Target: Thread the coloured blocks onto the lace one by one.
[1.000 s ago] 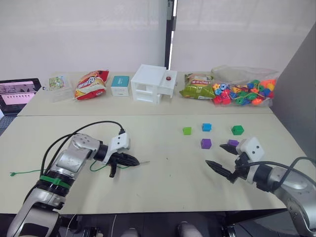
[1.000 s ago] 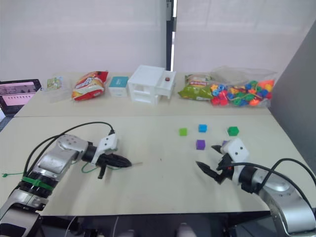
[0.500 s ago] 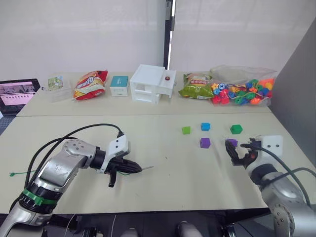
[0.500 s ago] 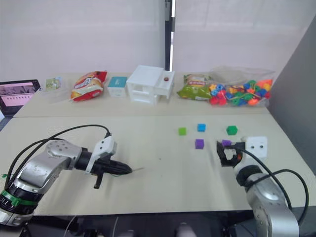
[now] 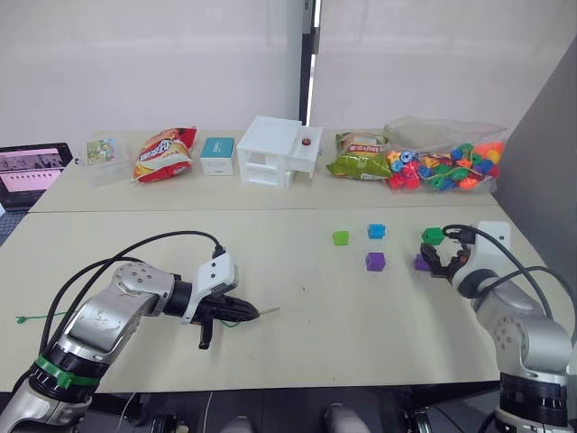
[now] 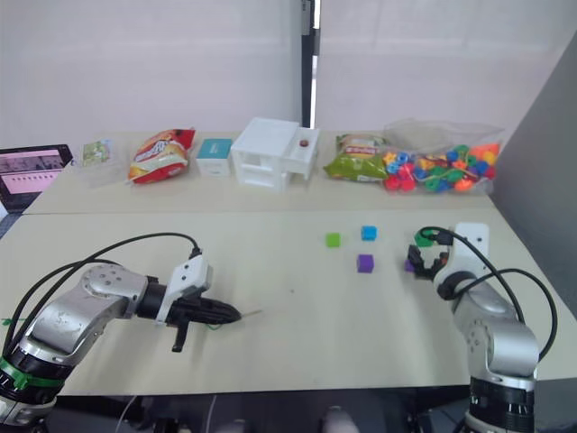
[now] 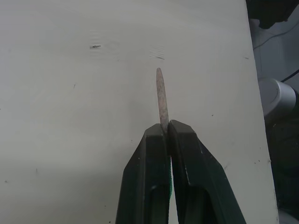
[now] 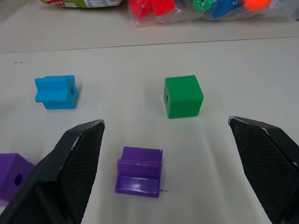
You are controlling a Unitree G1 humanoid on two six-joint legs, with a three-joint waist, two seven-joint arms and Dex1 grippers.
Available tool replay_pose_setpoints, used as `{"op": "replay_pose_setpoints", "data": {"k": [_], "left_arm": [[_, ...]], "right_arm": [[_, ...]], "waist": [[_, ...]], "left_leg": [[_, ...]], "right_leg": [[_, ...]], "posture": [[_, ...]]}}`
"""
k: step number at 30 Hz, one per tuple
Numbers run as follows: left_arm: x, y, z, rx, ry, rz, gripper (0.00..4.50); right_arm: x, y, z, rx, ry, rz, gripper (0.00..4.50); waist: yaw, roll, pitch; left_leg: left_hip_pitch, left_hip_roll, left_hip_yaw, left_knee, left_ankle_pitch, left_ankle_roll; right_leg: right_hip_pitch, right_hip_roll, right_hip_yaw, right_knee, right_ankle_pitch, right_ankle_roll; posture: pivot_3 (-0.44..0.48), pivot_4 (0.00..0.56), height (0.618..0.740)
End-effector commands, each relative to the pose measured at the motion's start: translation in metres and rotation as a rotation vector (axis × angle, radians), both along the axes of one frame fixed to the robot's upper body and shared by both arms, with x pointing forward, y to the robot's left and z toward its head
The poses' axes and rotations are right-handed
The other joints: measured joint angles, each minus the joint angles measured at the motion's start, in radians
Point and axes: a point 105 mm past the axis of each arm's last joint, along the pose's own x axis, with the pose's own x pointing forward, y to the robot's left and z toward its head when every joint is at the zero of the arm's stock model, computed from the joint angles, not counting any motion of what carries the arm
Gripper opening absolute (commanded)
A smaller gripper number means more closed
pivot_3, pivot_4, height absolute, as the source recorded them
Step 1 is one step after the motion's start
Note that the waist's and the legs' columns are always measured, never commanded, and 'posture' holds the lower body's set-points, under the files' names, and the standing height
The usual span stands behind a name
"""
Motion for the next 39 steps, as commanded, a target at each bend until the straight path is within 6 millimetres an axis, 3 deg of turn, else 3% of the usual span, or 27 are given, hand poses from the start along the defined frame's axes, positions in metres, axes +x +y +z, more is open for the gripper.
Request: {"op": "replay_pose_setpoints", "data": {"k": [1, 16, 19, 26, 28, 31, 34, 36, 39], "left_arm": [[-0.001, -0.002, 0.004, -0.012, -0.032, -0.017, 0.01], [-0.004, -0.005, 0.002, -0.011, -0.030, -0.013, 0.01], [-0.005, -0.005, 0.004, -0.009, -0.032, -0.011, 0.00], [-0.004, -0.003, 0.006, -0.005, -0.037, 0.000, 0.00], [-0.004, -0.004, 0.007, -0.005, -0.038, 0.000, 0.00], [-0.004, -0.006, 0.010, -0.008, -0.038, -0.002, 0.00], [-0.002, -0.009, 0.013, -0.008, -0.038, -0.005, 0.00], [-0.002, -0.009, 0.014, -0.005, -0.035, -0.004, 0.00], [-0.001, -0.007, 0.015, -0.001, -0.029, 0.000, 0.00]], "right_arm": [[0.022, -0.013, 0.017, -0.031, -0.037, -0.019, 4.50], [0.074, -0.028, 0.002, -0.034, 0.076, -0.026, 4.50], [0.077, -0.029, 0.001, -0.025, 0.073, -0.031, 3.74], [0.081, -0.024, 0.001, 0.013, 0.059, -0.013, 1.29], [0.080, -0.023, 0.002, 0.012, 0.053, -0.009, 1.17], [0.078, -0.022, 0.008, 0.011, 0.021, -0.008, 1.17], [0.068, -0.011, 0.035, 0.011, -0.076, 0.034, 1.17], [0.047, 0.010, 0.056, 0.011, -0.131, 0.087, 1.17], [0.009, 0.045, 0.068, 0.031, -0.153, 0.152, 1.17]], "waist": [[-0.004, 0.000, 0.000], [-0.004, 0.001, 0.001], [-0.004, 0.001, 0.001], [-0.010, 0.001, 0.001], [-0.014, 0.001, 0.001], [-0.019, 0.001, 0.001], [-0.020, 0.001, 0.001], [-0.019, 0.002, 0.001], [-0.017, 0.002, 0.001]], "left_leg": [[0.000, 0.000, 0.000, 0.000, 0.000, 0.000], [-0.005, 0.000, 0.003, 0.000, 0.000, 0.000], [-0.005, 0.000, 0.003, 0.000, 0.000, 0.000], [-0.005, 0.000, 0.003, 0.000, 0.000, 0.000], [-0.004, 0.000, 0.003, 0.000, 0.000, 0.000], [-0.004, 0.000, 0.002, 0.000, 0.000, 0.000], [-0.004, 0.000, 0.002, 0.000, 0.000, 0.000], [-0.005, 0.000, 0.001, 0.000, 0.000, 0.000], [-0.006, 0.000, -0.001, 0.000, 0.000, 0.000]], "right_leg": [[0.000, 0.000, 0.000, 0.000, 0.000, 0.000], [-0.008, -0.001, 0.002, 0.002, 0.000, -0.001], [-0.008, -0.001, 0.002, 0.003, 0.000, -0.001], [-0.008, -0.001, 0.002, 0.007, 0.000, -0.001], [-0.008, -0.001, 0.002, 0.007, 0.000, -0.001], [-0.008, -0.001, 0.002, 0.008, 0.000, -0.001], [-0.009, -0.001, 0.002, 0.008, 0.000, -0.001], [-0.009, -0.001, 0.002, 0.009, 0.000, -0.001], [-0.010, 0.000, 0.001, 0.011, 0.000, 0.000]], "posture": [[0.000, 0.150, 0.740], [0.000, 0.150, 0.740], [0.000, 0.150, 0.740], [0.000, 0.150, 0.740], [0.000, 0.150, 0.740], [0.000, 0.150, 0.740], [0.000, 0.150, 0.740], [0.000, 0.150, 0.740], [0.000, 0.150, 0.740]]}}
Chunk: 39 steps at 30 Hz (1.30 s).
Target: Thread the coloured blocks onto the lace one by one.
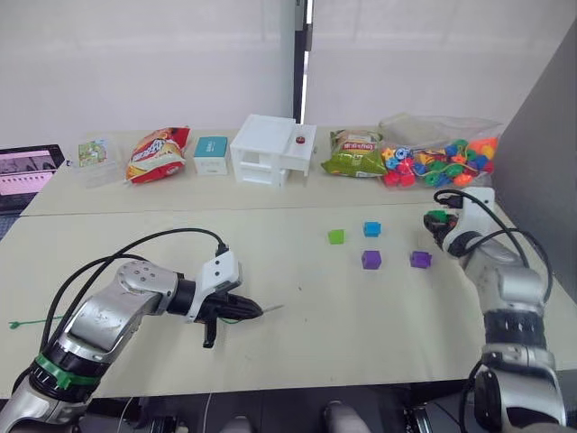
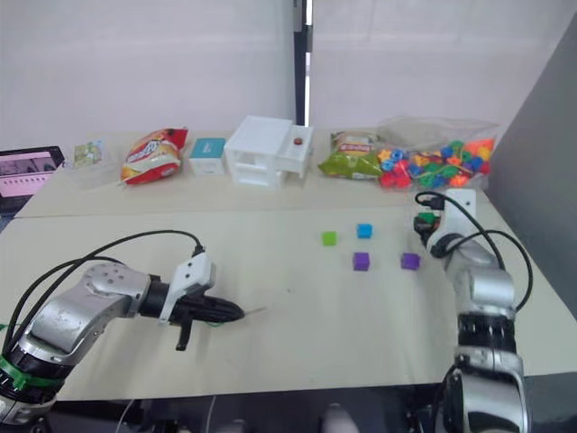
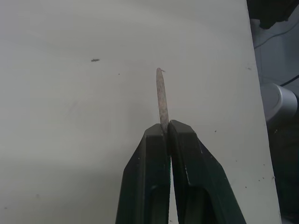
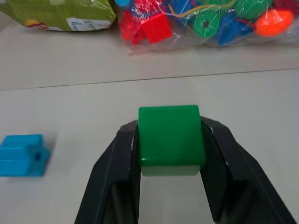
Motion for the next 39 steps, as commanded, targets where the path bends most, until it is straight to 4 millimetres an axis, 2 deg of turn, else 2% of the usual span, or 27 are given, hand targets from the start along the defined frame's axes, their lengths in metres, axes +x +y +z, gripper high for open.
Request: {"op": "replay_pose_setpoints", "data": {"k": [1, 6, 8, 11, 15, 20, 24, 27, 29, 35, 36, 39], "left_arm": [[-0.001, 0.000, 0.008, 0.000, -0.015, -0.009, 0.00], [-0.002, 0.003, 0.007, 0.007, -0.002, -0.014, 0.00], [-0.003, 0.003, 0.005, 0.011, 0.002, -0.020, 0.00], [-0.005, 0.004, 0.002, 0.016, 0.008, -0.033, 0.00], [-0.005, 0.006, 0.000, 0.023, 0.010, -0.039, 0.00], [-0.001, 0.012, 0.000, 0.033, 0.003, -0.041, 0.00], [-0.001, 0.014, -0.002, 0.038, 0.002, -0.043, 0.00], [-0.001, 0.016, -0.002, 0.040, 0.000, -0.042, 0.00], [-0.001, 0.016, -0.002, 0.040, -0.001, -0.041, 0.00], [-0.004, 0.017, -0.005, 0.039, -0.001, -0.034, 0.00], [-0.005, 0.017, -0.006, 0.039, -0.001, -0.033, 0.00], [-0.007, 0.016, -0.005, 0.037, -0.004, -0.031, 0.00]], "right_arm": [[-0.040, 0.044, 0.033, 0.023, -0.080, 0.091, 1.17], [-0.096, 0.130, 0.015, 0.040, 0.015, 0.309, 1.17], [-0.113, 0.152, 0.003, 0.034, 0.075, 0.375, 1.17], [-0.129, 0.173, -0.018, 0.047, 0.173, 0.425, 1.17], [-0.136, 0.182, -0.039, 0.017, 0.260, 0.449, 1.17], [-0.135, 0.189, -0.078, 0.014, 0.366, 0.450, 1.17], [-0.135, 0.186, -0.091, -0.004, 0.381, 0.441, 1.17], [-0.135, 0.188, -0.091, -0.002, 0.360, 0.452, 1.17], [-0.136, 0.187, -0.080, -0.003, 0.311, 0.478, 2.21], [-0.143, 0.181, -0.038, -0.095, 0.167, 0.685, 4.25], [-0.144, 0.180, -0.030, -0.120, 0.148, 0.751, 4.47], [-0.150, 0.182, -0.016, -0.173, 0.128, 0.979, 4.47]], "waist": [[-0.003, 0.000, 0.000], [-0.004, 0.000, 0.000], [-0.003, 0.001, 0.000], [0.002, 0.001, 0.000], [0.005, 0.001, 0.000], [0.000, 0.001, 0.001], [-0.004, 0.000, 0.000], [-0.005, 0.000, 0.000], [-0.005, 0.000, 0.000], [-0.004, 0.000, 0.001], [-0.004, 0.000, 0.001], [-0.002, -0.001, 0.001]], "left_leg": [[0.000, 0.000, 0.000, 0.000, 0.000, 0.000], [0.002, 0.000, -0.001, 0.000, 0.000, 0.000], [0.002, 0.000, -0.001, 0.000, 0.000, 0.000], [0.002, 0.000, -0.001, 0.000, 0.000, -0.001], [0.002, 0.000, -0.001, 0.000, 0.001, -0.002], [0.003, 0.000, -0.001, -0.001, 0.001, -0.002], [0.004, 0.000, 0.000, -0.001, 0.001, -0.002], [0.004, 0.000, -0.001, -0.001, 0.001, -0.002], [0.004, 0.000, -0.001, -0.001, 0.001, -0.002], [0.003, 0.000, -0.001, 0.000, 0.001, -0.002], [0.003, 0.000, -0.001, -0.001, 0.001, -0.002], [0.003, 0.000, -0.001, 0.000, 0.001, -0.002]], "right_leg": [[0.000, 0.000, 0.000, 0.001, 0.000, 0.000], [0.000, 0.001, 0.000, 0.000, 0.000, 0.000], [0.000, 0.000, 0.000, 0.000, 0.000, 0.000], [0.001, 0.000, 0.000, -0.001, 0.000, 0.000], [0.001, 0.000, -0.001, -0.003, 0.000, 0.000], [0.001, 0.001, -0.001, -0.003, 0.000, 0.000], [0.002, 0.000, -0.001, -0.003, 0.000, 0.000], [0.002, 0.001, -0.001, -0.003, -0.001, 0.000], [0.002, 0.001, -0.001, -0.003, -0.001, 0.000], [0.002, 0.000, -0.001, -0.003, -0.001, 0.000], [0.002, 0.001, -0.001, -0.004, -0.001, 0.000], [0.003, 0.001, -0.002, -0.004, -0.001, 0.000]], "posture": [[0.000, 0.150, 0.740], [0.000, 0.150, 0.740], [0.000, 0.150, 0.740], [0.000, 0.150, 0.740], [0.000, 0.150, 0.740], [0.000, 0.150, 0.740], [0.000, 0.150, 0.740], [0.000, 0.150, 0.740], [0.000, 0.150, 0.740], [0.000, 0.150, 0.740], [0.000, 0.150, 0.740], [0.000, 0.150, 0.740]]}}
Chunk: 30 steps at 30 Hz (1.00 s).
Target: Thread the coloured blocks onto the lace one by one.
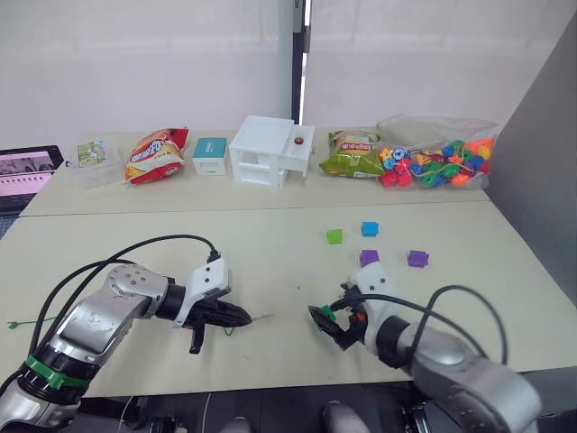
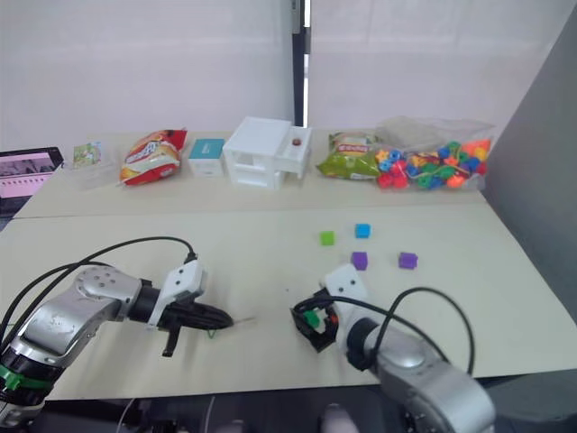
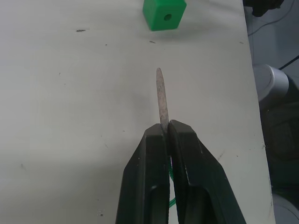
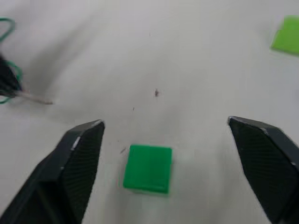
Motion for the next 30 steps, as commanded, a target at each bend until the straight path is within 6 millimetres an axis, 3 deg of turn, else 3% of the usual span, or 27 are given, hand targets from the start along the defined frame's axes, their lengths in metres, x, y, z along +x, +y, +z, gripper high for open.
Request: {"op": "replay_pose_setpoints", "data": {"k": [1, 4, 11, 20, 21, 28, 30], "left_arm": [[-0.002, -0.002, 0.010, -0.002, -0.045, -0.013, 0.00], [-0.003, -0.002, 0.010, 0.004, -0.052, -0.016, 0.00], [-0.010, -0.003, 0.012, 0.014, -0.054, -0.038, 0.00], [-0.013, -0.006, 0.015, 0.023, -0.030, -0.023, 0.00], [-0.013, -0.007, 0.016, 0.023, -0.023, -0.023, 0.00], [-0.016, -0.011, 0.018, 0.039, -0.005, -0.034, 0.00], [-0.016, -0.013, 0.019, 0.040, 0.001, -0.034, 0.00]], "right_arm": [[-0.014, 0.009, 0.021, 0.019, -0.033, 0.289, 4.47], [-0.016, 0.007, 0.019, -0.053, 0.006, 0.526, 4.47], [0.030, -0.003, -0.012, -0.400, -0.122, 0.860, 4.47], [0.048, -0.008, -0.030, -0.455, -0.165, 1.014, 4.47], [0.048, -0.007, -0.030, -0.447, -0.165, 1.019, 3.95], [0.044, -0.007, -0.035, -0.394, -0.138, 1.010, 1.59], [0.040, -0.005, -0.035, -0.363, -0.130, 0.993, 1.18]], "waist": [[0.002, 0.000, 0.000], [0.004, -0.001, 0.001], [-0.002, -0.002, 0.001], [0.012, -0.002, 0.001], [0.014, -0.002, 0.001], [0.020, -0.001, 0.001], [0.020, -0.002, 0.001]], "left_leg": [[0.000, 0.000, 0.000, 0.000, 0.000, 0.000], [0.000, 0.000, 0.001, 0.000, 0.000, 0.000], [-0.001, 0.001, 0.002, 0.000, 0.000, 0.000], [-0.005, 0.000, 0.002, 0.001, 0.000, 0.000], [-0.005, 0.000, 0.002, 0.001, 0.000, 0.000], [-0.003, 0.000, 0.001, 0.002, 0.000, 0.000], [-0.003, 0.000, 0.001, 0.002, 0.000, 0.000]], "right_leg": [[0.000, 0.000, 0.000, 0.000, 0.000, 0.000], [0.001, 0.000, 0.000, -0.001, 0.000, 0.000], [0.001, 0.000, 0.000, -0.006, 0.000, 0.000], [-0.002, -0.001, 0.000, -0.005, 0.001, 0.000], [-0.002, -0.001, 0.000, -0.005, 0.001, 0.000], [-0.002, -0.001, 0.000, -0.001, 0.001, 0.000], [-0.001, -0.001, 0.000, 0.000, 0.001, 0.000]], "posture": [[0.000, 0.150, 0.740], [0.000, 0.150, 0.740], [0.000, 0.150, 0.740], [0.000, 0.150, 0.740], [0.000, 0.150, 0.740], [0.000, 0.150, 0.740], [0.000, 0.150, 0.740]]}}
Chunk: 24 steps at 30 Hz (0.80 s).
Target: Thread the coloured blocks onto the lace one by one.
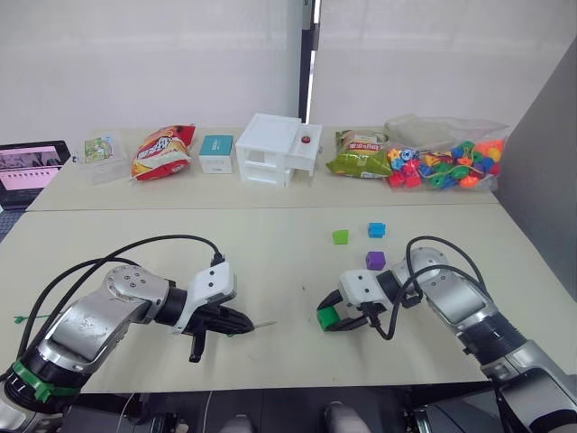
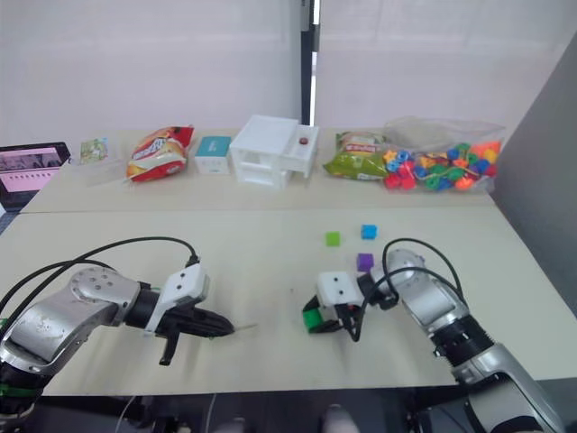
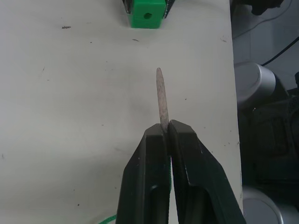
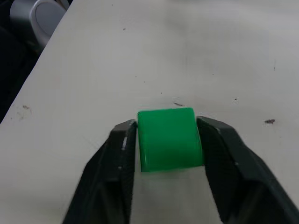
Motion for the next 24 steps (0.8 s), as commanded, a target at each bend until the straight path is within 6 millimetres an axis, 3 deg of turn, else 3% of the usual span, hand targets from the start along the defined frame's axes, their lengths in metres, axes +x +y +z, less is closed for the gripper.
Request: {"op": "replay_pose_setpoints", "data": {"k": [1, 8, 13, 24], "left_arm": [[-0.002, -0.007, 0.008, 0.001, -0.019, -0.026, 0.00], [0.002, -0.022, 0.010, 0.035, -0.004, -0.045, 0.00], [0.003, -0.034, 0.007, 0.102, 0.052, -0.065, 0.00], [0.024, -0.043, -0.001, 0.179, 0.003, -0.038, 0.00]], "right_arm": [[-0.005, 0.005, 0.009, 0.071, 0.007, -0.028, 1.18], [-0.003, 0.023, 0.015, 0.158, 0.017, -0.208, 1.18], [0.000, 0.024, -0.001, 0.092, 0.008, -0.312, 1.18], [-0.015, 0.023, -0.008, 0.029, 0.042, -0.237, 1.18]], "waist": [[0.000, 0.000, 0.000], [-0.002, 0.000, 0.000], [0.001, 0.000, 0.000], [0.002, 0.000, 0.000]], "left_leg": [[0.000, 0.000, 0.000, 0.000, 0.000, 0.000], [0.000, 0.000, 0.000, 0.001, 0.000, 0.000], [0.000, -0.001, -0.001, 0.001, 0.000, 0.000], [0.001, -0.001, -0.001, 0.001, 0.000, 0.000]], "right_leg": [[0.000, 0.000, 0.000, 0.000, 0.000, 0.000], [0.000, 0.000, 0.000, 0.001, 0.000, 0.000], [0.000, 0.000, 0.000, 0.002, 0.000, 0.000], [0.001, 0.001, 0.000, 0.002, 0.000, 0.000]], "posture": [[0.000, 0.150, 0.740], [0.000, 0.150, 0.740], [0.000, 0.150, 0.740], [0.000, 0.150, 0.740]]}}
